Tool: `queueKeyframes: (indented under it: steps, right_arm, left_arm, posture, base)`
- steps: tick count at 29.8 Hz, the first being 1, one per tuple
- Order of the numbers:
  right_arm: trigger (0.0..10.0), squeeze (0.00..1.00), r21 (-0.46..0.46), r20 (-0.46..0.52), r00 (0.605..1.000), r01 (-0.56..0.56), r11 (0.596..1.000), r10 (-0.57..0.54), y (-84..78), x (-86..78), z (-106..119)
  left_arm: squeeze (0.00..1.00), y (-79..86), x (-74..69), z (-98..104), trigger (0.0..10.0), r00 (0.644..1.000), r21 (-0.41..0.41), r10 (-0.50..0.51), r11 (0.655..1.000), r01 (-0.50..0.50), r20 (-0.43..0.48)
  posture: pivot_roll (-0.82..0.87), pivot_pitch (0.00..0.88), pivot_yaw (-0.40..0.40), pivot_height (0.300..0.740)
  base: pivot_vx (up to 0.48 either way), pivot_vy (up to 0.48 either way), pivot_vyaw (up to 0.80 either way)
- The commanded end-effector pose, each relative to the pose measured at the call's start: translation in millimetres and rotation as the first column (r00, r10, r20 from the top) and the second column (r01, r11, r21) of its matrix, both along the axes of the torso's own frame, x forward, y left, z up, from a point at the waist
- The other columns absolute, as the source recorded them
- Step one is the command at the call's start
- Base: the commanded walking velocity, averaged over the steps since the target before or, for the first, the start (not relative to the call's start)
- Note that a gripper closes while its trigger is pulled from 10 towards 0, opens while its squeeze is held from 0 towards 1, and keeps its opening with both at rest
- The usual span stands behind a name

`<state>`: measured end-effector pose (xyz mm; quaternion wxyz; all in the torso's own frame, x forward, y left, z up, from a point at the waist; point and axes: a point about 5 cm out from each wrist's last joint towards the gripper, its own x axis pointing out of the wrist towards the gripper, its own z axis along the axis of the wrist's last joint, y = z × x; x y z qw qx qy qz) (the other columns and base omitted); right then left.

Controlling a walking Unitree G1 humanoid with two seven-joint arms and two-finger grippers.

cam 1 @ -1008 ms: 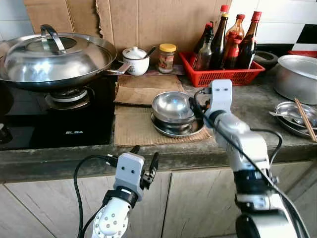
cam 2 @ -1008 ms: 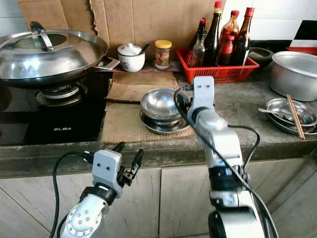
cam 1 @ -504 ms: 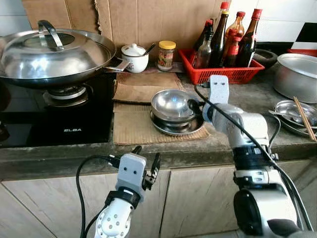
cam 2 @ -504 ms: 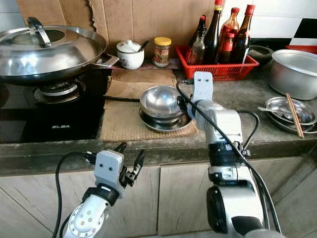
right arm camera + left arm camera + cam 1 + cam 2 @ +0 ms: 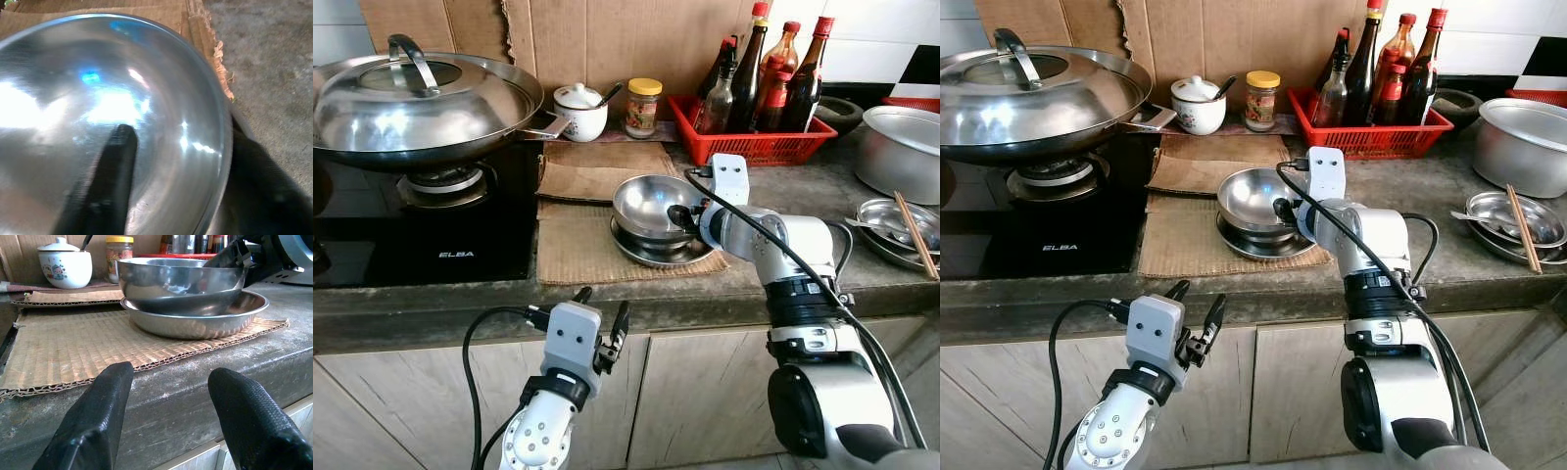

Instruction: Kitchen organization

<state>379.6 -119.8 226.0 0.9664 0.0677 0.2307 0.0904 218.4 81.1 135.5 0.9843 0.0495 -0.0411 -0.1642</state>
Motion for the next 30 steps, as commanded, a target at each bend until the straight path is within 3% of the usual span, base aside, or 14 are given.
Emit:
queueKeyframes:
  steps: [1,8,19,23,25,27,30]
  right_arm:
    - [0.0,0.0,0.005,-0.032,0.999,-0.024,1.0,0.024,5.8,0.1,0]
    - [0.0,0.0,0.048,-0.063,0.998,-0.002,0.999,0.005,4.6,0.4,-5]
    - [0.0,0.0,0.099,-0.072,0.997,0.038,0.994,-0.031,2.8,1.1,-10]
    - [0.0,0.0,0.243,0.023,0.99,0.129,0.961,-0.138,-3.5,4.1,-1]
    - [0.0,0.0,0.361,0.085,0.975,0.161,0.918,-0.205,-7.4,3.7,8]
    - [0.0,0.0,0.444,0.161,0.944,0.192,0.875,-0.289,-14.7,-1.2,15]
    - [0.0,0.0,0.475,0.259,0.881,0.24,0.847,-0.395,-26.1,-14.2,19]
  left_arm:
    - [0.0,-2.8,-0.4,5,10.0,1.0,-0.01,-0.004,1.0,0.004,0.021]
    - [0.0,-11.9,-5.2,21,10.0,0.992,-0.113,-0.079,0.99,0.09,0.094]
    - [0.0,-13.1,-5.1,21,10.0,0.991,-0.104,-0.091,0.989,0.101,0.099]
    - [0.0,-12.8,-5.2,21,10.0,0.991,-0.104,-0.09,0.99,0.1,0.095]
    - [0.0,-12.5,-5.1,20,10.0,0.992,-0.102,-0.09,0.99,0.099,0.094]
    - [0.0,-12.1,-4.9,20,10.0,0.992,-0.1,-0.087,0.99,0.096,0.092]
    - [0.0,-12.0,-4.6,19,10.0,0.992,-0.098,-0.088,0.991,0.097,0.09]
  posture:
    - [0.05,0.004,-0.097,0.74]
    - [0.06,0.003,-0.094,0.74]
    - [0.06,0.003,-0.095,0.74]
    - [0.06,0.0,-0.098,0.74]
    - [0.06,0.0,-0.098,0.74]
    - [0.06,0.0,-0.095,0.74]
    - [0.06,0.0,-0.09,0.74]
  base:
    - [0.0,0.0,0.0]
    - [0.0,0.0,0.0]
    - [0.0,0.0,0.0]
    - [0.0,0.0,0.0]
    - [0.0,0.0,0.0]
    - [0.0,0.0,0.0]
    - [0.0,0.0,0.0]
